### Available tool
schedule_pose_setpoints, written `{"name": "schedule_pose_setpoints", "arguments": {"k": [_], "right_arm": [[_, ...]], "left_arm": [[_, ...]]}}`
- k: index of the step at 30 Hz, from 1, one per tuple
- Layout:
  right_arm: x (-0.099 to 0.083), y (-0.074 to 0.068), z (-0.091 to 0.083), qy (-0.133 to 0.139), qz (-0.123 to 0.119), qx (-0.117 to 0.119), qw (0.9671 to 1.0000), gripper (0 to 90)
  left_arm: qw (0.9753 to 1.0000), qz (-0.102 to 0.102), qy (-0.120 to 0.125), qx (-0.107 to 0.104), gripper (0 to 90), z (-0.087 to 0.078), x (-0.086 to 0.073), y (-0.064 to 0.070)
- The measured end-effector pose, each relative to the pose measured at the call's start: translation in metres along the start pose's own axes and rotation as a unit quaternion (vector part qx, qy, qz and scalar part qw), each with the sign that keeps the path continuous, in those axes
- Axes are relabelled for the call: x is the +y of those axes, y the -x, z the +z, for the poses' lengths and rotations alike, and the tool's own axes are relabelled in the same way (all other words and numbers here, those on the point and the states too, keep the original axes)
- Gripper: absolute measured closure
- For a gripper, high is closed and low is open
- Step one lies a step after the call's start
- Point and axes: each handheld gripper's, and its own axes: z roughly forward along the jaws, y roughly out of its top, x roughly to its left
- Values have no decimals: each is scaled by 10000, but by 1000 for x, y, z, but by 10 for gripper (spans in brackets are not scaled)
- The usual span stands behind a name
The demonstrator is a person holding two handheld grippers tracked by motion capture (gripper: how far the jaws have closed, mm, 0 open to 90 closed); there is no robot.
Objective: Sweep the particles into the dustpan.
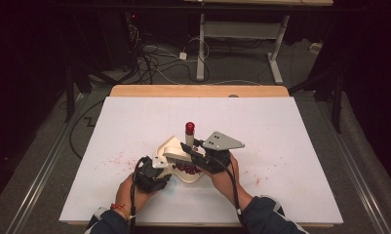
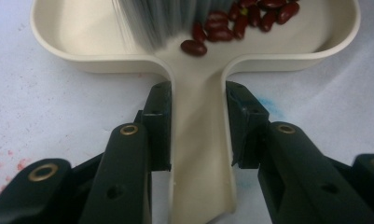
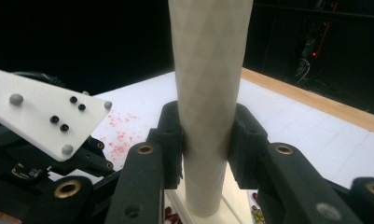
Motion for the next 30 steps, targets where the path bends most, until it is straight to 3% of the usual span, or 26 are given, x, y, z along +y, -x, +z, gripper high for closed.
{"name": "schedule_pose_setpoints", "arguments": {"k": [8,13,17,22,26,30], "right_arm": [[4,8,-7,255,4,24,9997,706],[15,18,-21,432,9,-16,9991,707],[23,29,-41,464,-78,-316,9984,707],[21,41,-56,477,-104,-584,9971,707],[10,53,-66,285,-183,-823,9960,707],[-3,68,-77,113,-190,-1225,9922,707]], "left_arm": [[9999,101,2,-15,633,-5,-5,-3],[9998,136,-16,-108,633,-12,-13,-7],[9996,271,-34,-106,632,-20,-22,-9],[9995,274,-55,-128,632,-24,-26,-11],[9994,311,-68,-157,632,-26,-29,-9],[9991,331,-113,-240,632,-27,-34,-6]]}}
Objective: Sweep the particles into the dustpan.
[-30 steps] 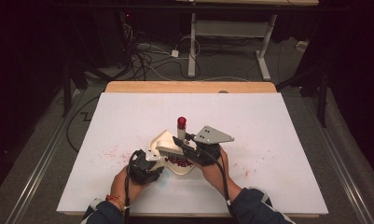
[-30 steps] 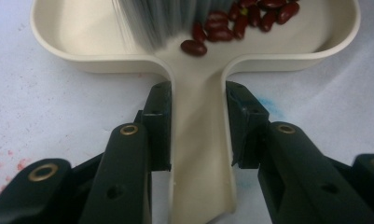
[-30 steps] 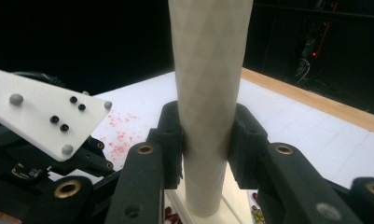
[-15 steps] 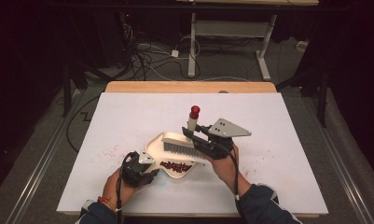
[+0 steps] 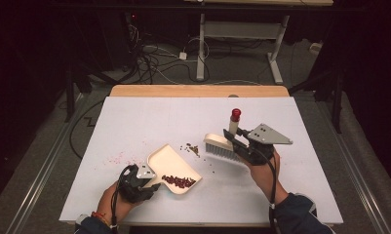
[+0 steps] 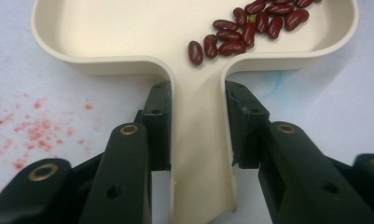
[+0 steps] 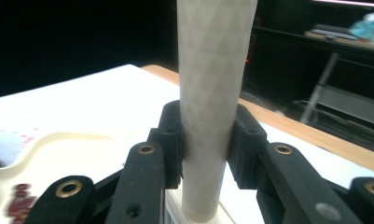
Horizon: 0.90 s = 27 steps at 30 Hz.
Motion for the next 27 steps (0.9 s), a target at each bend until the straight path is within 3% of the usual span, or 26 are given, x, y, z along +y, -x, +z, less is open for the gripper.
{"name": "schedule_pose_setpoints", "arguments": {"k": [1,4,10,11,14,21,27], "right_arm": [[0,0,0,0,0,0,10000,707],[-5,10,1,-16,113,-312,9994,707],[-9,8,5,-265,-96,-247,9993,707],[-8,3,3,-303,-273,-200,9990,707],[-9,-3,1,-372,-441,-81,9983,707],[-11,-17,-12,-558,-472,154,9972,707],[-10,-49,-20,-679,-507,296,9960,706]], "left_arm": [[10000,14,-33,-13,632,0,-1,1],[10000,11,-23,-14,631,-1,-3,3],[9999,99,-77,5,629,2,-5,10],[9999,119,-68,9,629,2,-5,11],[9999,139,-1,12,629,2,-3,14],[9999,108,50,64,630,7,4,28],[9999,21,11,133,628,16,15,36]]}}
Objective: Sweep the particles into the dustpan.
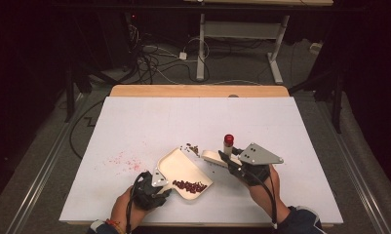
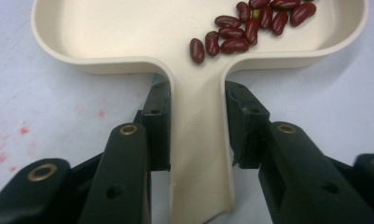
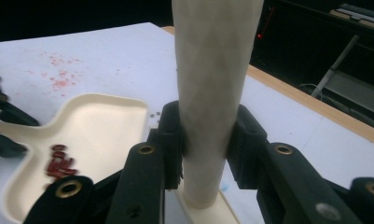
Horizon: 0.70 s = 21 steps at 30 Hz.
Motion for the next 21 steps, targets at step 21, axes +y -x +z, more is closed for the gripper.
{"name": "schedule_pose_setpoints", "arguments": {"k": [21], "right_arm": [[15,-1,-17,718,192,299,9968,706]], "left_arm": [[9999,52,-17,-86,629,-1,1,-7]]}}
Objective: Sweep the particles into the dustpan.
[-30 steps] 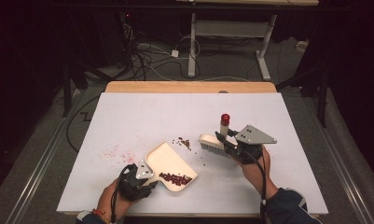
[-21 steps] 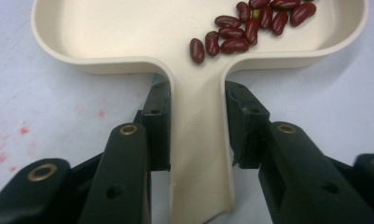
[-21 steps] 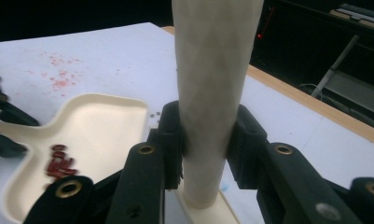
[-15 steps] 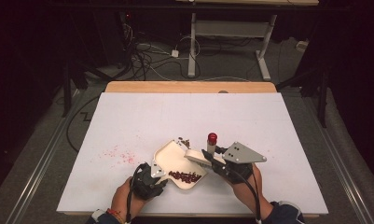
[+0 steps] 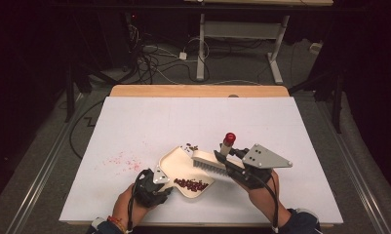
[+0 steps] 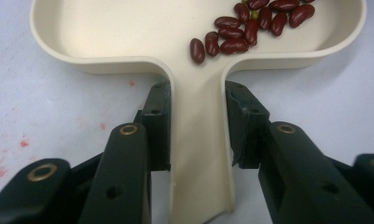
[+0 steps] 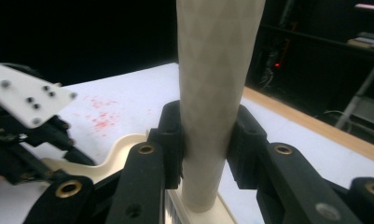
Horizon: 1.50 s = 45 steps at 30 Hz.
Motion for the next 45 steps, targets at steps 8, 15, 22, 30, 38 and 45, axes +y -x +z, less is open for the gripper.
{"name": "schedule_pose_setpoints", "arguments": {"k": [8,15,22,30,38,45], "right_arm": [[-7,33,14,2,198,-460,9987,706],[-3,47,33,-7,225,-681,9974,706],[-4,45,74,-31,224,-1009,9946,706],[-4,32,115,-248,150,-951,9950,707],[-5,3,120,-214,113,-580,9980,703],[-3,-18,113,-158,138,-249,9995,703]], "left_arm": [[10000,-32,-78,20,630,-5,-8,-16],[9998,-144,-108,-92,630,-6,-12,-35],[9997,-107,-190,-66,631,-3,-5,-46],[9995,-175,-248,-104,632,-1,0,-52],[9993,-259,-266,-97,632,-1,1,-53],[9991,-286,-291,-105,632,1,4,-55]]}}
